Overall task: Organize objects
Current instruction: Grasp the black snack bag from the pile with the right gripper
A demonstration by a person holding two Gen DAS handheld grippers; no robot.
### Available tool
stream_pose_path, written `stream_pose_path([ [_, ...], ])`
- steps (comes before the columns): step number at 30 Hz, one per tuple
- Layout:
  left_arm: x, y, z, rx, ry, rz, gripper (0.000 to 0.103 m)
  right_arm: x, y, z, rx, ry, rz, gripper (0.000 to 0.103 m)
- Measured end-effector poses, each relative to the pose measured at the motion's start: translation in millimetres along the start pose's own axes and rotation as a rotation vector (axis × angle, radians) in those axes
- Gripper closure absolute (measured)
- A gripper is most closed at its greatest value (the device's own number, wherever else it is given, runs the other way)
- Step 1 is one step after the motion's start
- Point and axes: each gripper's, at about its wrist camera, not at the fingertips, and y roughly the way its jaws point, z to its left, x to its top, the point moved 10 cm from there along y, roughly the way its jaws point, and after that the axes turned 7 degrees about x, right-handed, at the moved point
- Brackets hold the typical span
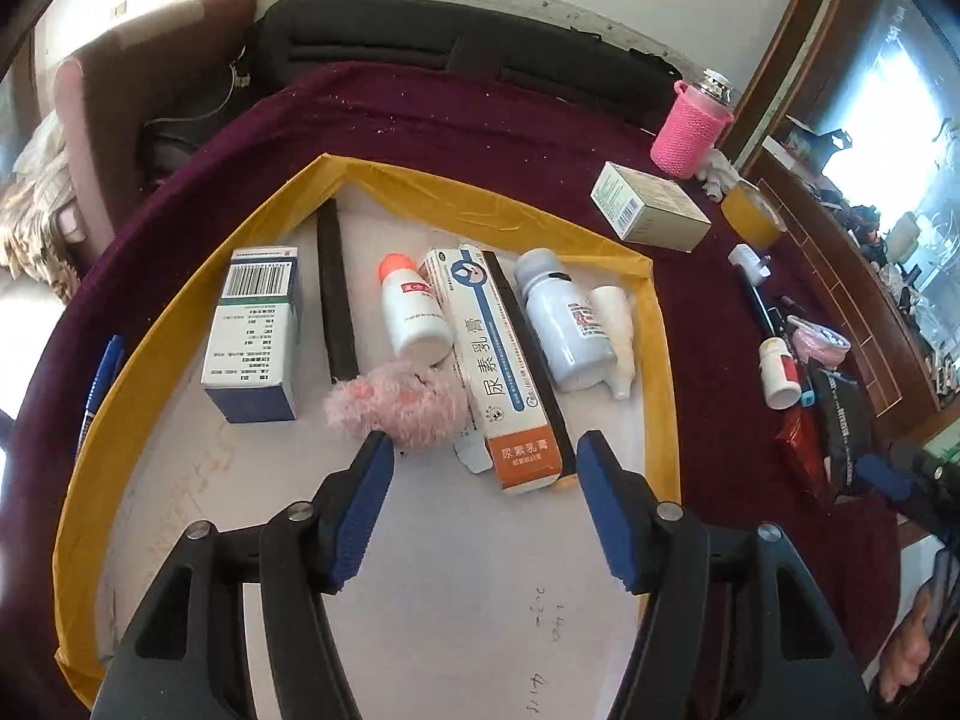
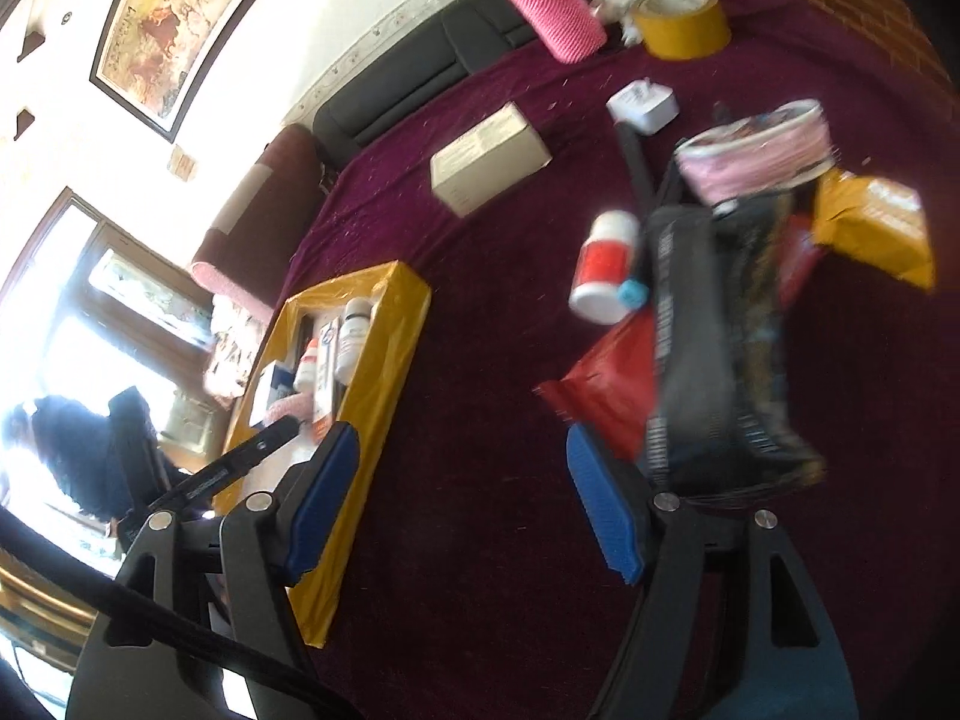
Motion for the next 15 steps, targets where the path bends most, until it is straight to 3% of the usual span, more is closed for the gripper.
stream_pose_path([
  [2,-5,2,2,0.046,0.024,0.008,0.046,8,-12,-9,-0.028,0.001,-0.033,0.031],
  [4,-16,11,14,0.112,0.011,0.078,0.046,13,-21,-18,-0.038,0.02,-0.053,0.03],
  [7,-28,10,18,0.119,0.014,0.1,0.045,13,-30,-29,-0.038,0.04,-0.068,0.03],
  [9,-40,3,9,0.071,0.018,0.114,0.045,11,-34,-36,-0.049,0.047,-0.071,0.03],
  [12,-34,-24,1,0.0,-0.029,0.024,0.045,9,-40,-53,-0.083,0.049,-0.071,0.03],
  [15,-23,-65,-21,-0.067,0.001,-0.08,0.045,10,-48,-76,-0.126,0.068,-0.084,0.03],
])
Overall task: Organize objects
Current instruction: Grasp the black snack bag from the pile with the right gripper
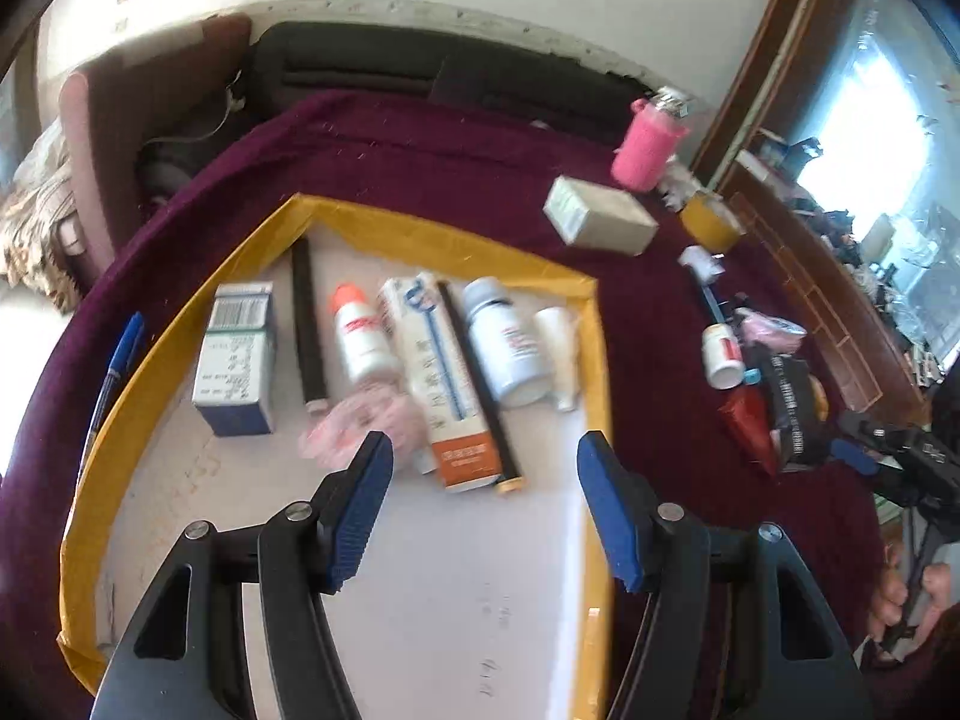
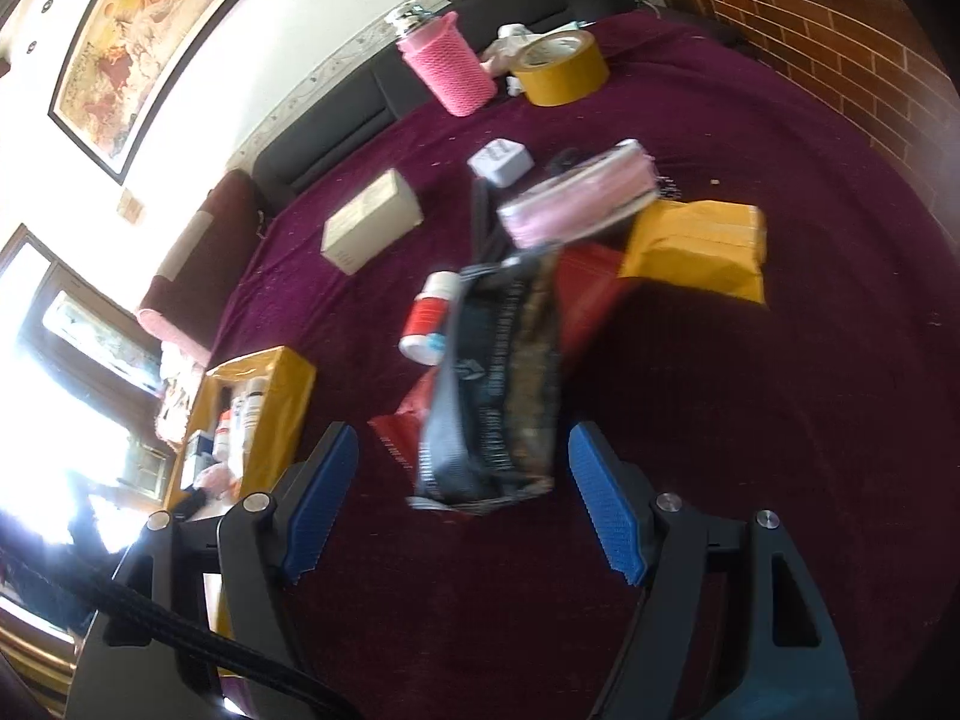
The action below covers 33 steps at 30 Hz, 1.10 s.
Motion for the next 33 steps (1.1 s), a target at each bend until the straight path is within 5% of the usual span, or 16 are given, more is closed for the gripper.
stream_pose_path([
  [3,6,-24,-34,-0.054,0.075,-0.045,0.039,4,2,-18,-0.027,0.036,-0.009,0.03],
  [9,-4,-29,-86,-0.125,0.135,0.003,0.039,15,19,-5,-0.029,0.001,0.009,0.031],
  [15,4,-19,-113,-0.107,0.177,0.01,0.039,15,56,0,-0.099,-0.048,0.073,0.031],
  [16,7,-16,-117,-0.1,0.181,0.01,0.039,14,62,-2,-0.094,-0.047,0.08,0.035],
  [17,8,-15,-118,-0.095,0.183,0.009,0.039,13,63,-4,-0.093,-0.048,0.082,0.052],
  [19,12,-9,-124,-0.082,0.191,0.008,0.039,12,58,-10,-0.092,-0.045,0.072,0.056],
  [26,31,35,-158,-0.074,0.23,0.022,0.039,10,24,-49,-0.111,0.003,0.025,0.057],
  [33,47,114,-188,-0.011,0.29,0.068,0.04,12,18,-61,0.008,0.025,-0.045,0.056],
])
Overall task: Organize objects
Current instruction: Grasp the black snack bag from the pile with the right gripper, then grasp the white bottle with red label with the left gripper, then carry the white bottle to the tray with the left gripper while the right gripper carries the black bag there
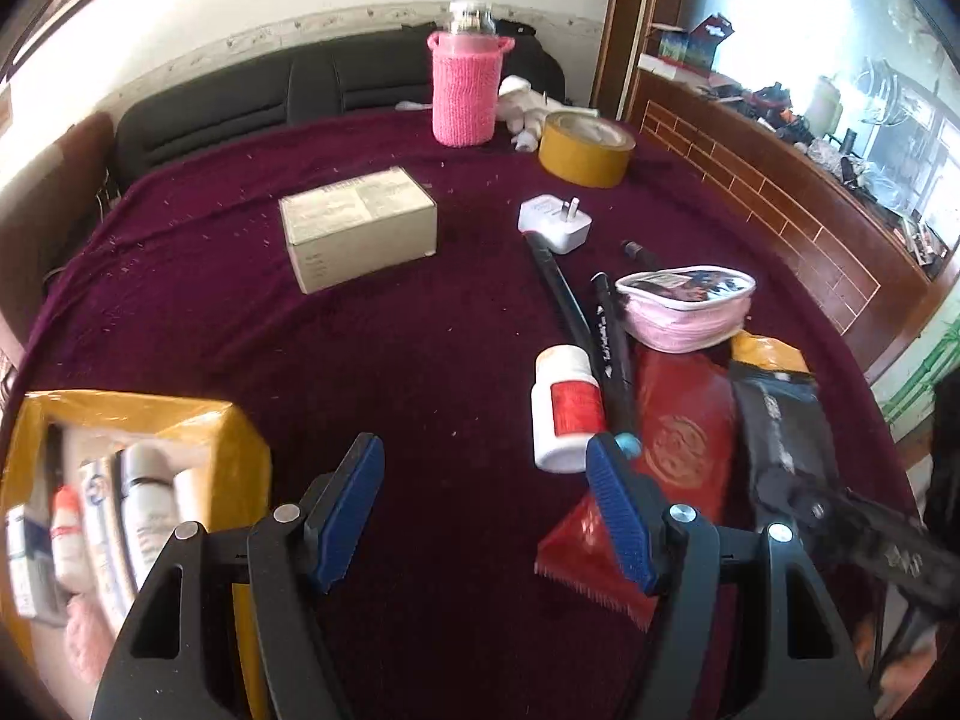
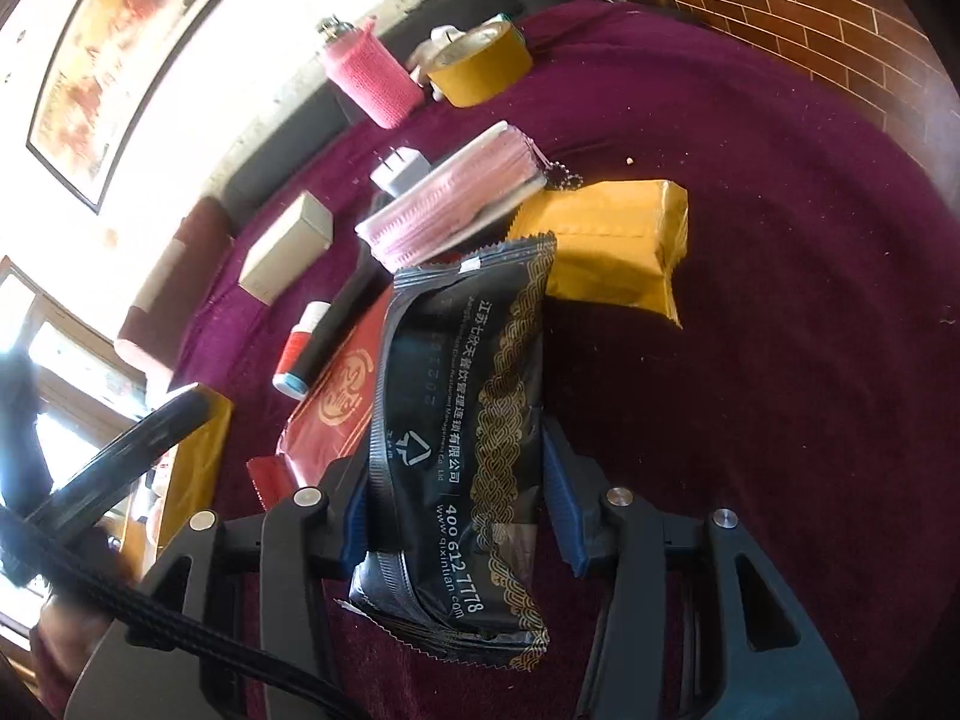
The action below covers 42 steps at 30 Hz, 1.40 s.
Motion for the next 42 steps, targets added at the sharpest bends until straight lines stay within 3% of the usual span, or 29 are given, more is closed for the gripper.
stream_pose_path([
  [4,8,27,-10,-0.047,-0.036,0.026,0.04,-2,1,3,-0.027,-0.049,-0.001,0.054],
  [6,9,36,-16,-0.04,-0.005,0.027,0.039,-2,2,4,-0.031,-0.055,0.0,0.053],
  [9,4,49,-19,0.032,0.068,0.058,0.039,-2,2,1,-0.013,-0.039,0.0,0.053],
  [16,11,55,-10,-0.007,0.023,0.05,0.039,-2,-1,-2,0.017,-0.011,-0.003,0.053],
  [20,23,58,-20,0.023,0.12,0.004,0.039,-1,0,-2,0.016,-0.011,-0.005,0.053],
  [25,28,64,-36,0.124,0.265,-0.031,0.04,0,1,1,0.015,-0.021,-0.008,0.052],
  [28,23,62,-35,0.101,0.229,0.008,0.074,1,3,2,0.025,-0.027,-0.008,0.047],
  [31,17,51,-28,0.096,0.209,0.0,0.074,1,5,7,0.046,-0.045,-0.002,0.037],
  [36,10,5,-9,0.044,0.102,-0.055,0.074,0,7,9,0.024,-0.067,-0.006,0.037],
  [40,-4,-42,16,0.0,0.022,-0.107,0.074,1,4,1,-0.018,-0.046,-0.026,0.056],
  [42,-12,-60,31,0.003,0.001,-0.125,0.074,1,1,0,-0.017,-0.042,-0.03,0.059],
])
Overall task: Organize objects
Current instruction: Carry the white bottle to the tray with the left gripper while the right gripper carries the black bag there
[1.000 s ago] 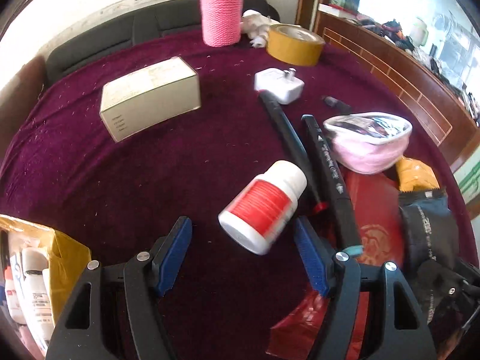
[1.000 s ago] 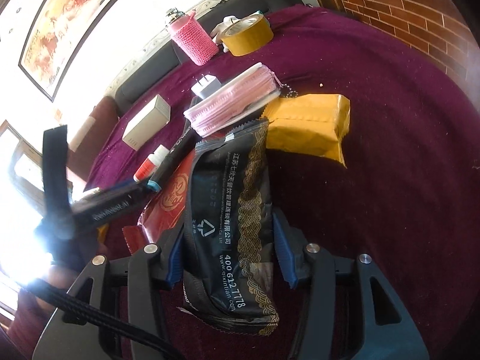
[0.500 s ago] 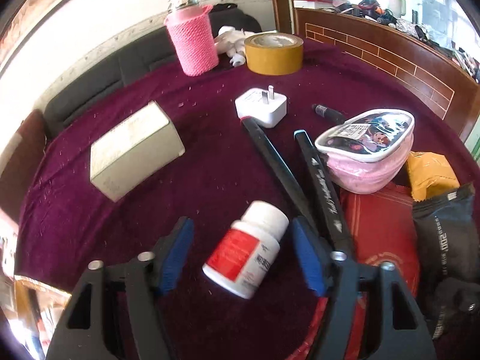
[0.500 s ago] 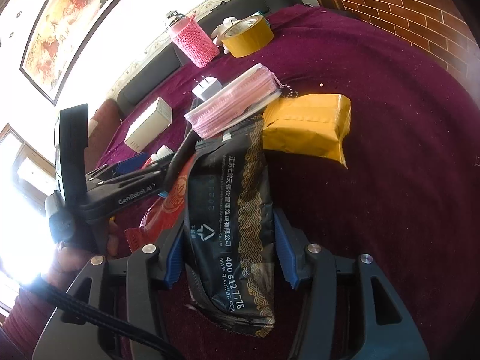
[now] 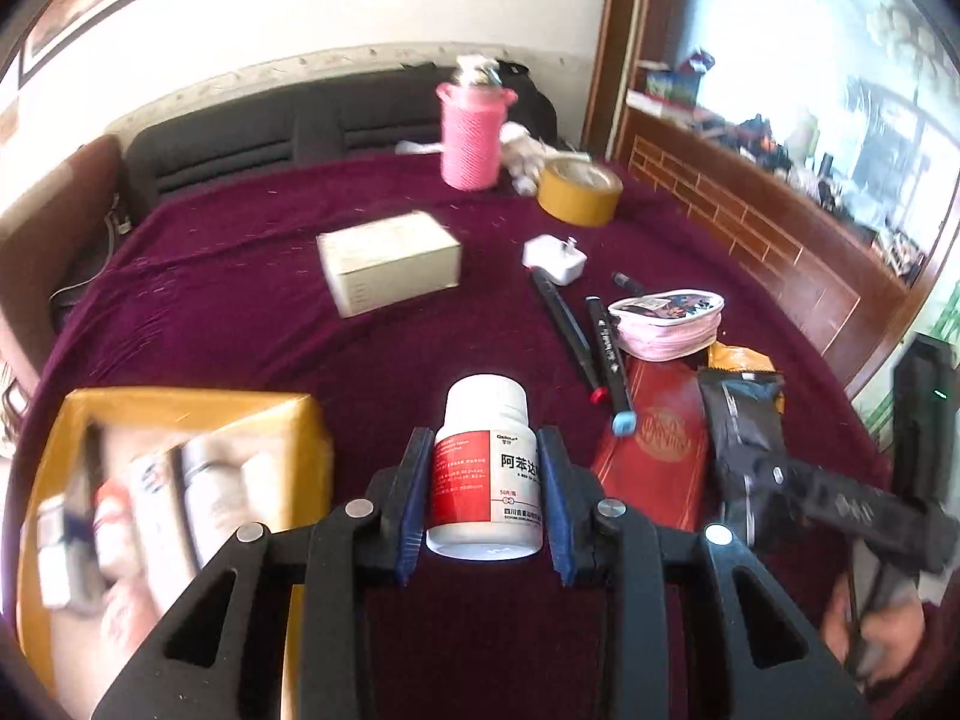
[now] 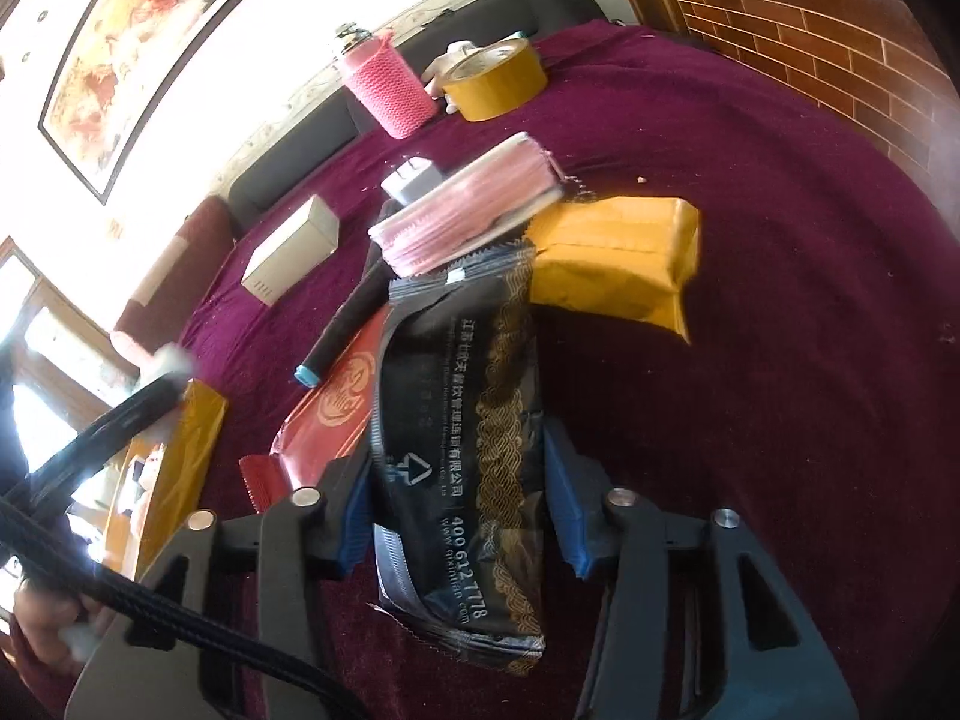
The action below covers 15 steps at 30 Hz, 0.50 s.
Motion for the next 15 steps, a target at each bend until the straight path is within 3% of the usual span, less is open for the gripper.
stream_pose_path([
  [5,-17,-43,55,0.051,-0.065,-0.037,0.074,0,-12,7,0.034,0.002,-0.021,0.066],
  [9,-31,-69,104,0.11,-0.121,-0.045,0.074,-5,-23,21,0.126,0.068,0.0,0.066],
  [15,-75,-74,170,0.196,-0.224,0.029,0.074,-16,-32,81,0.271,0.062,0.072,0.065],
])
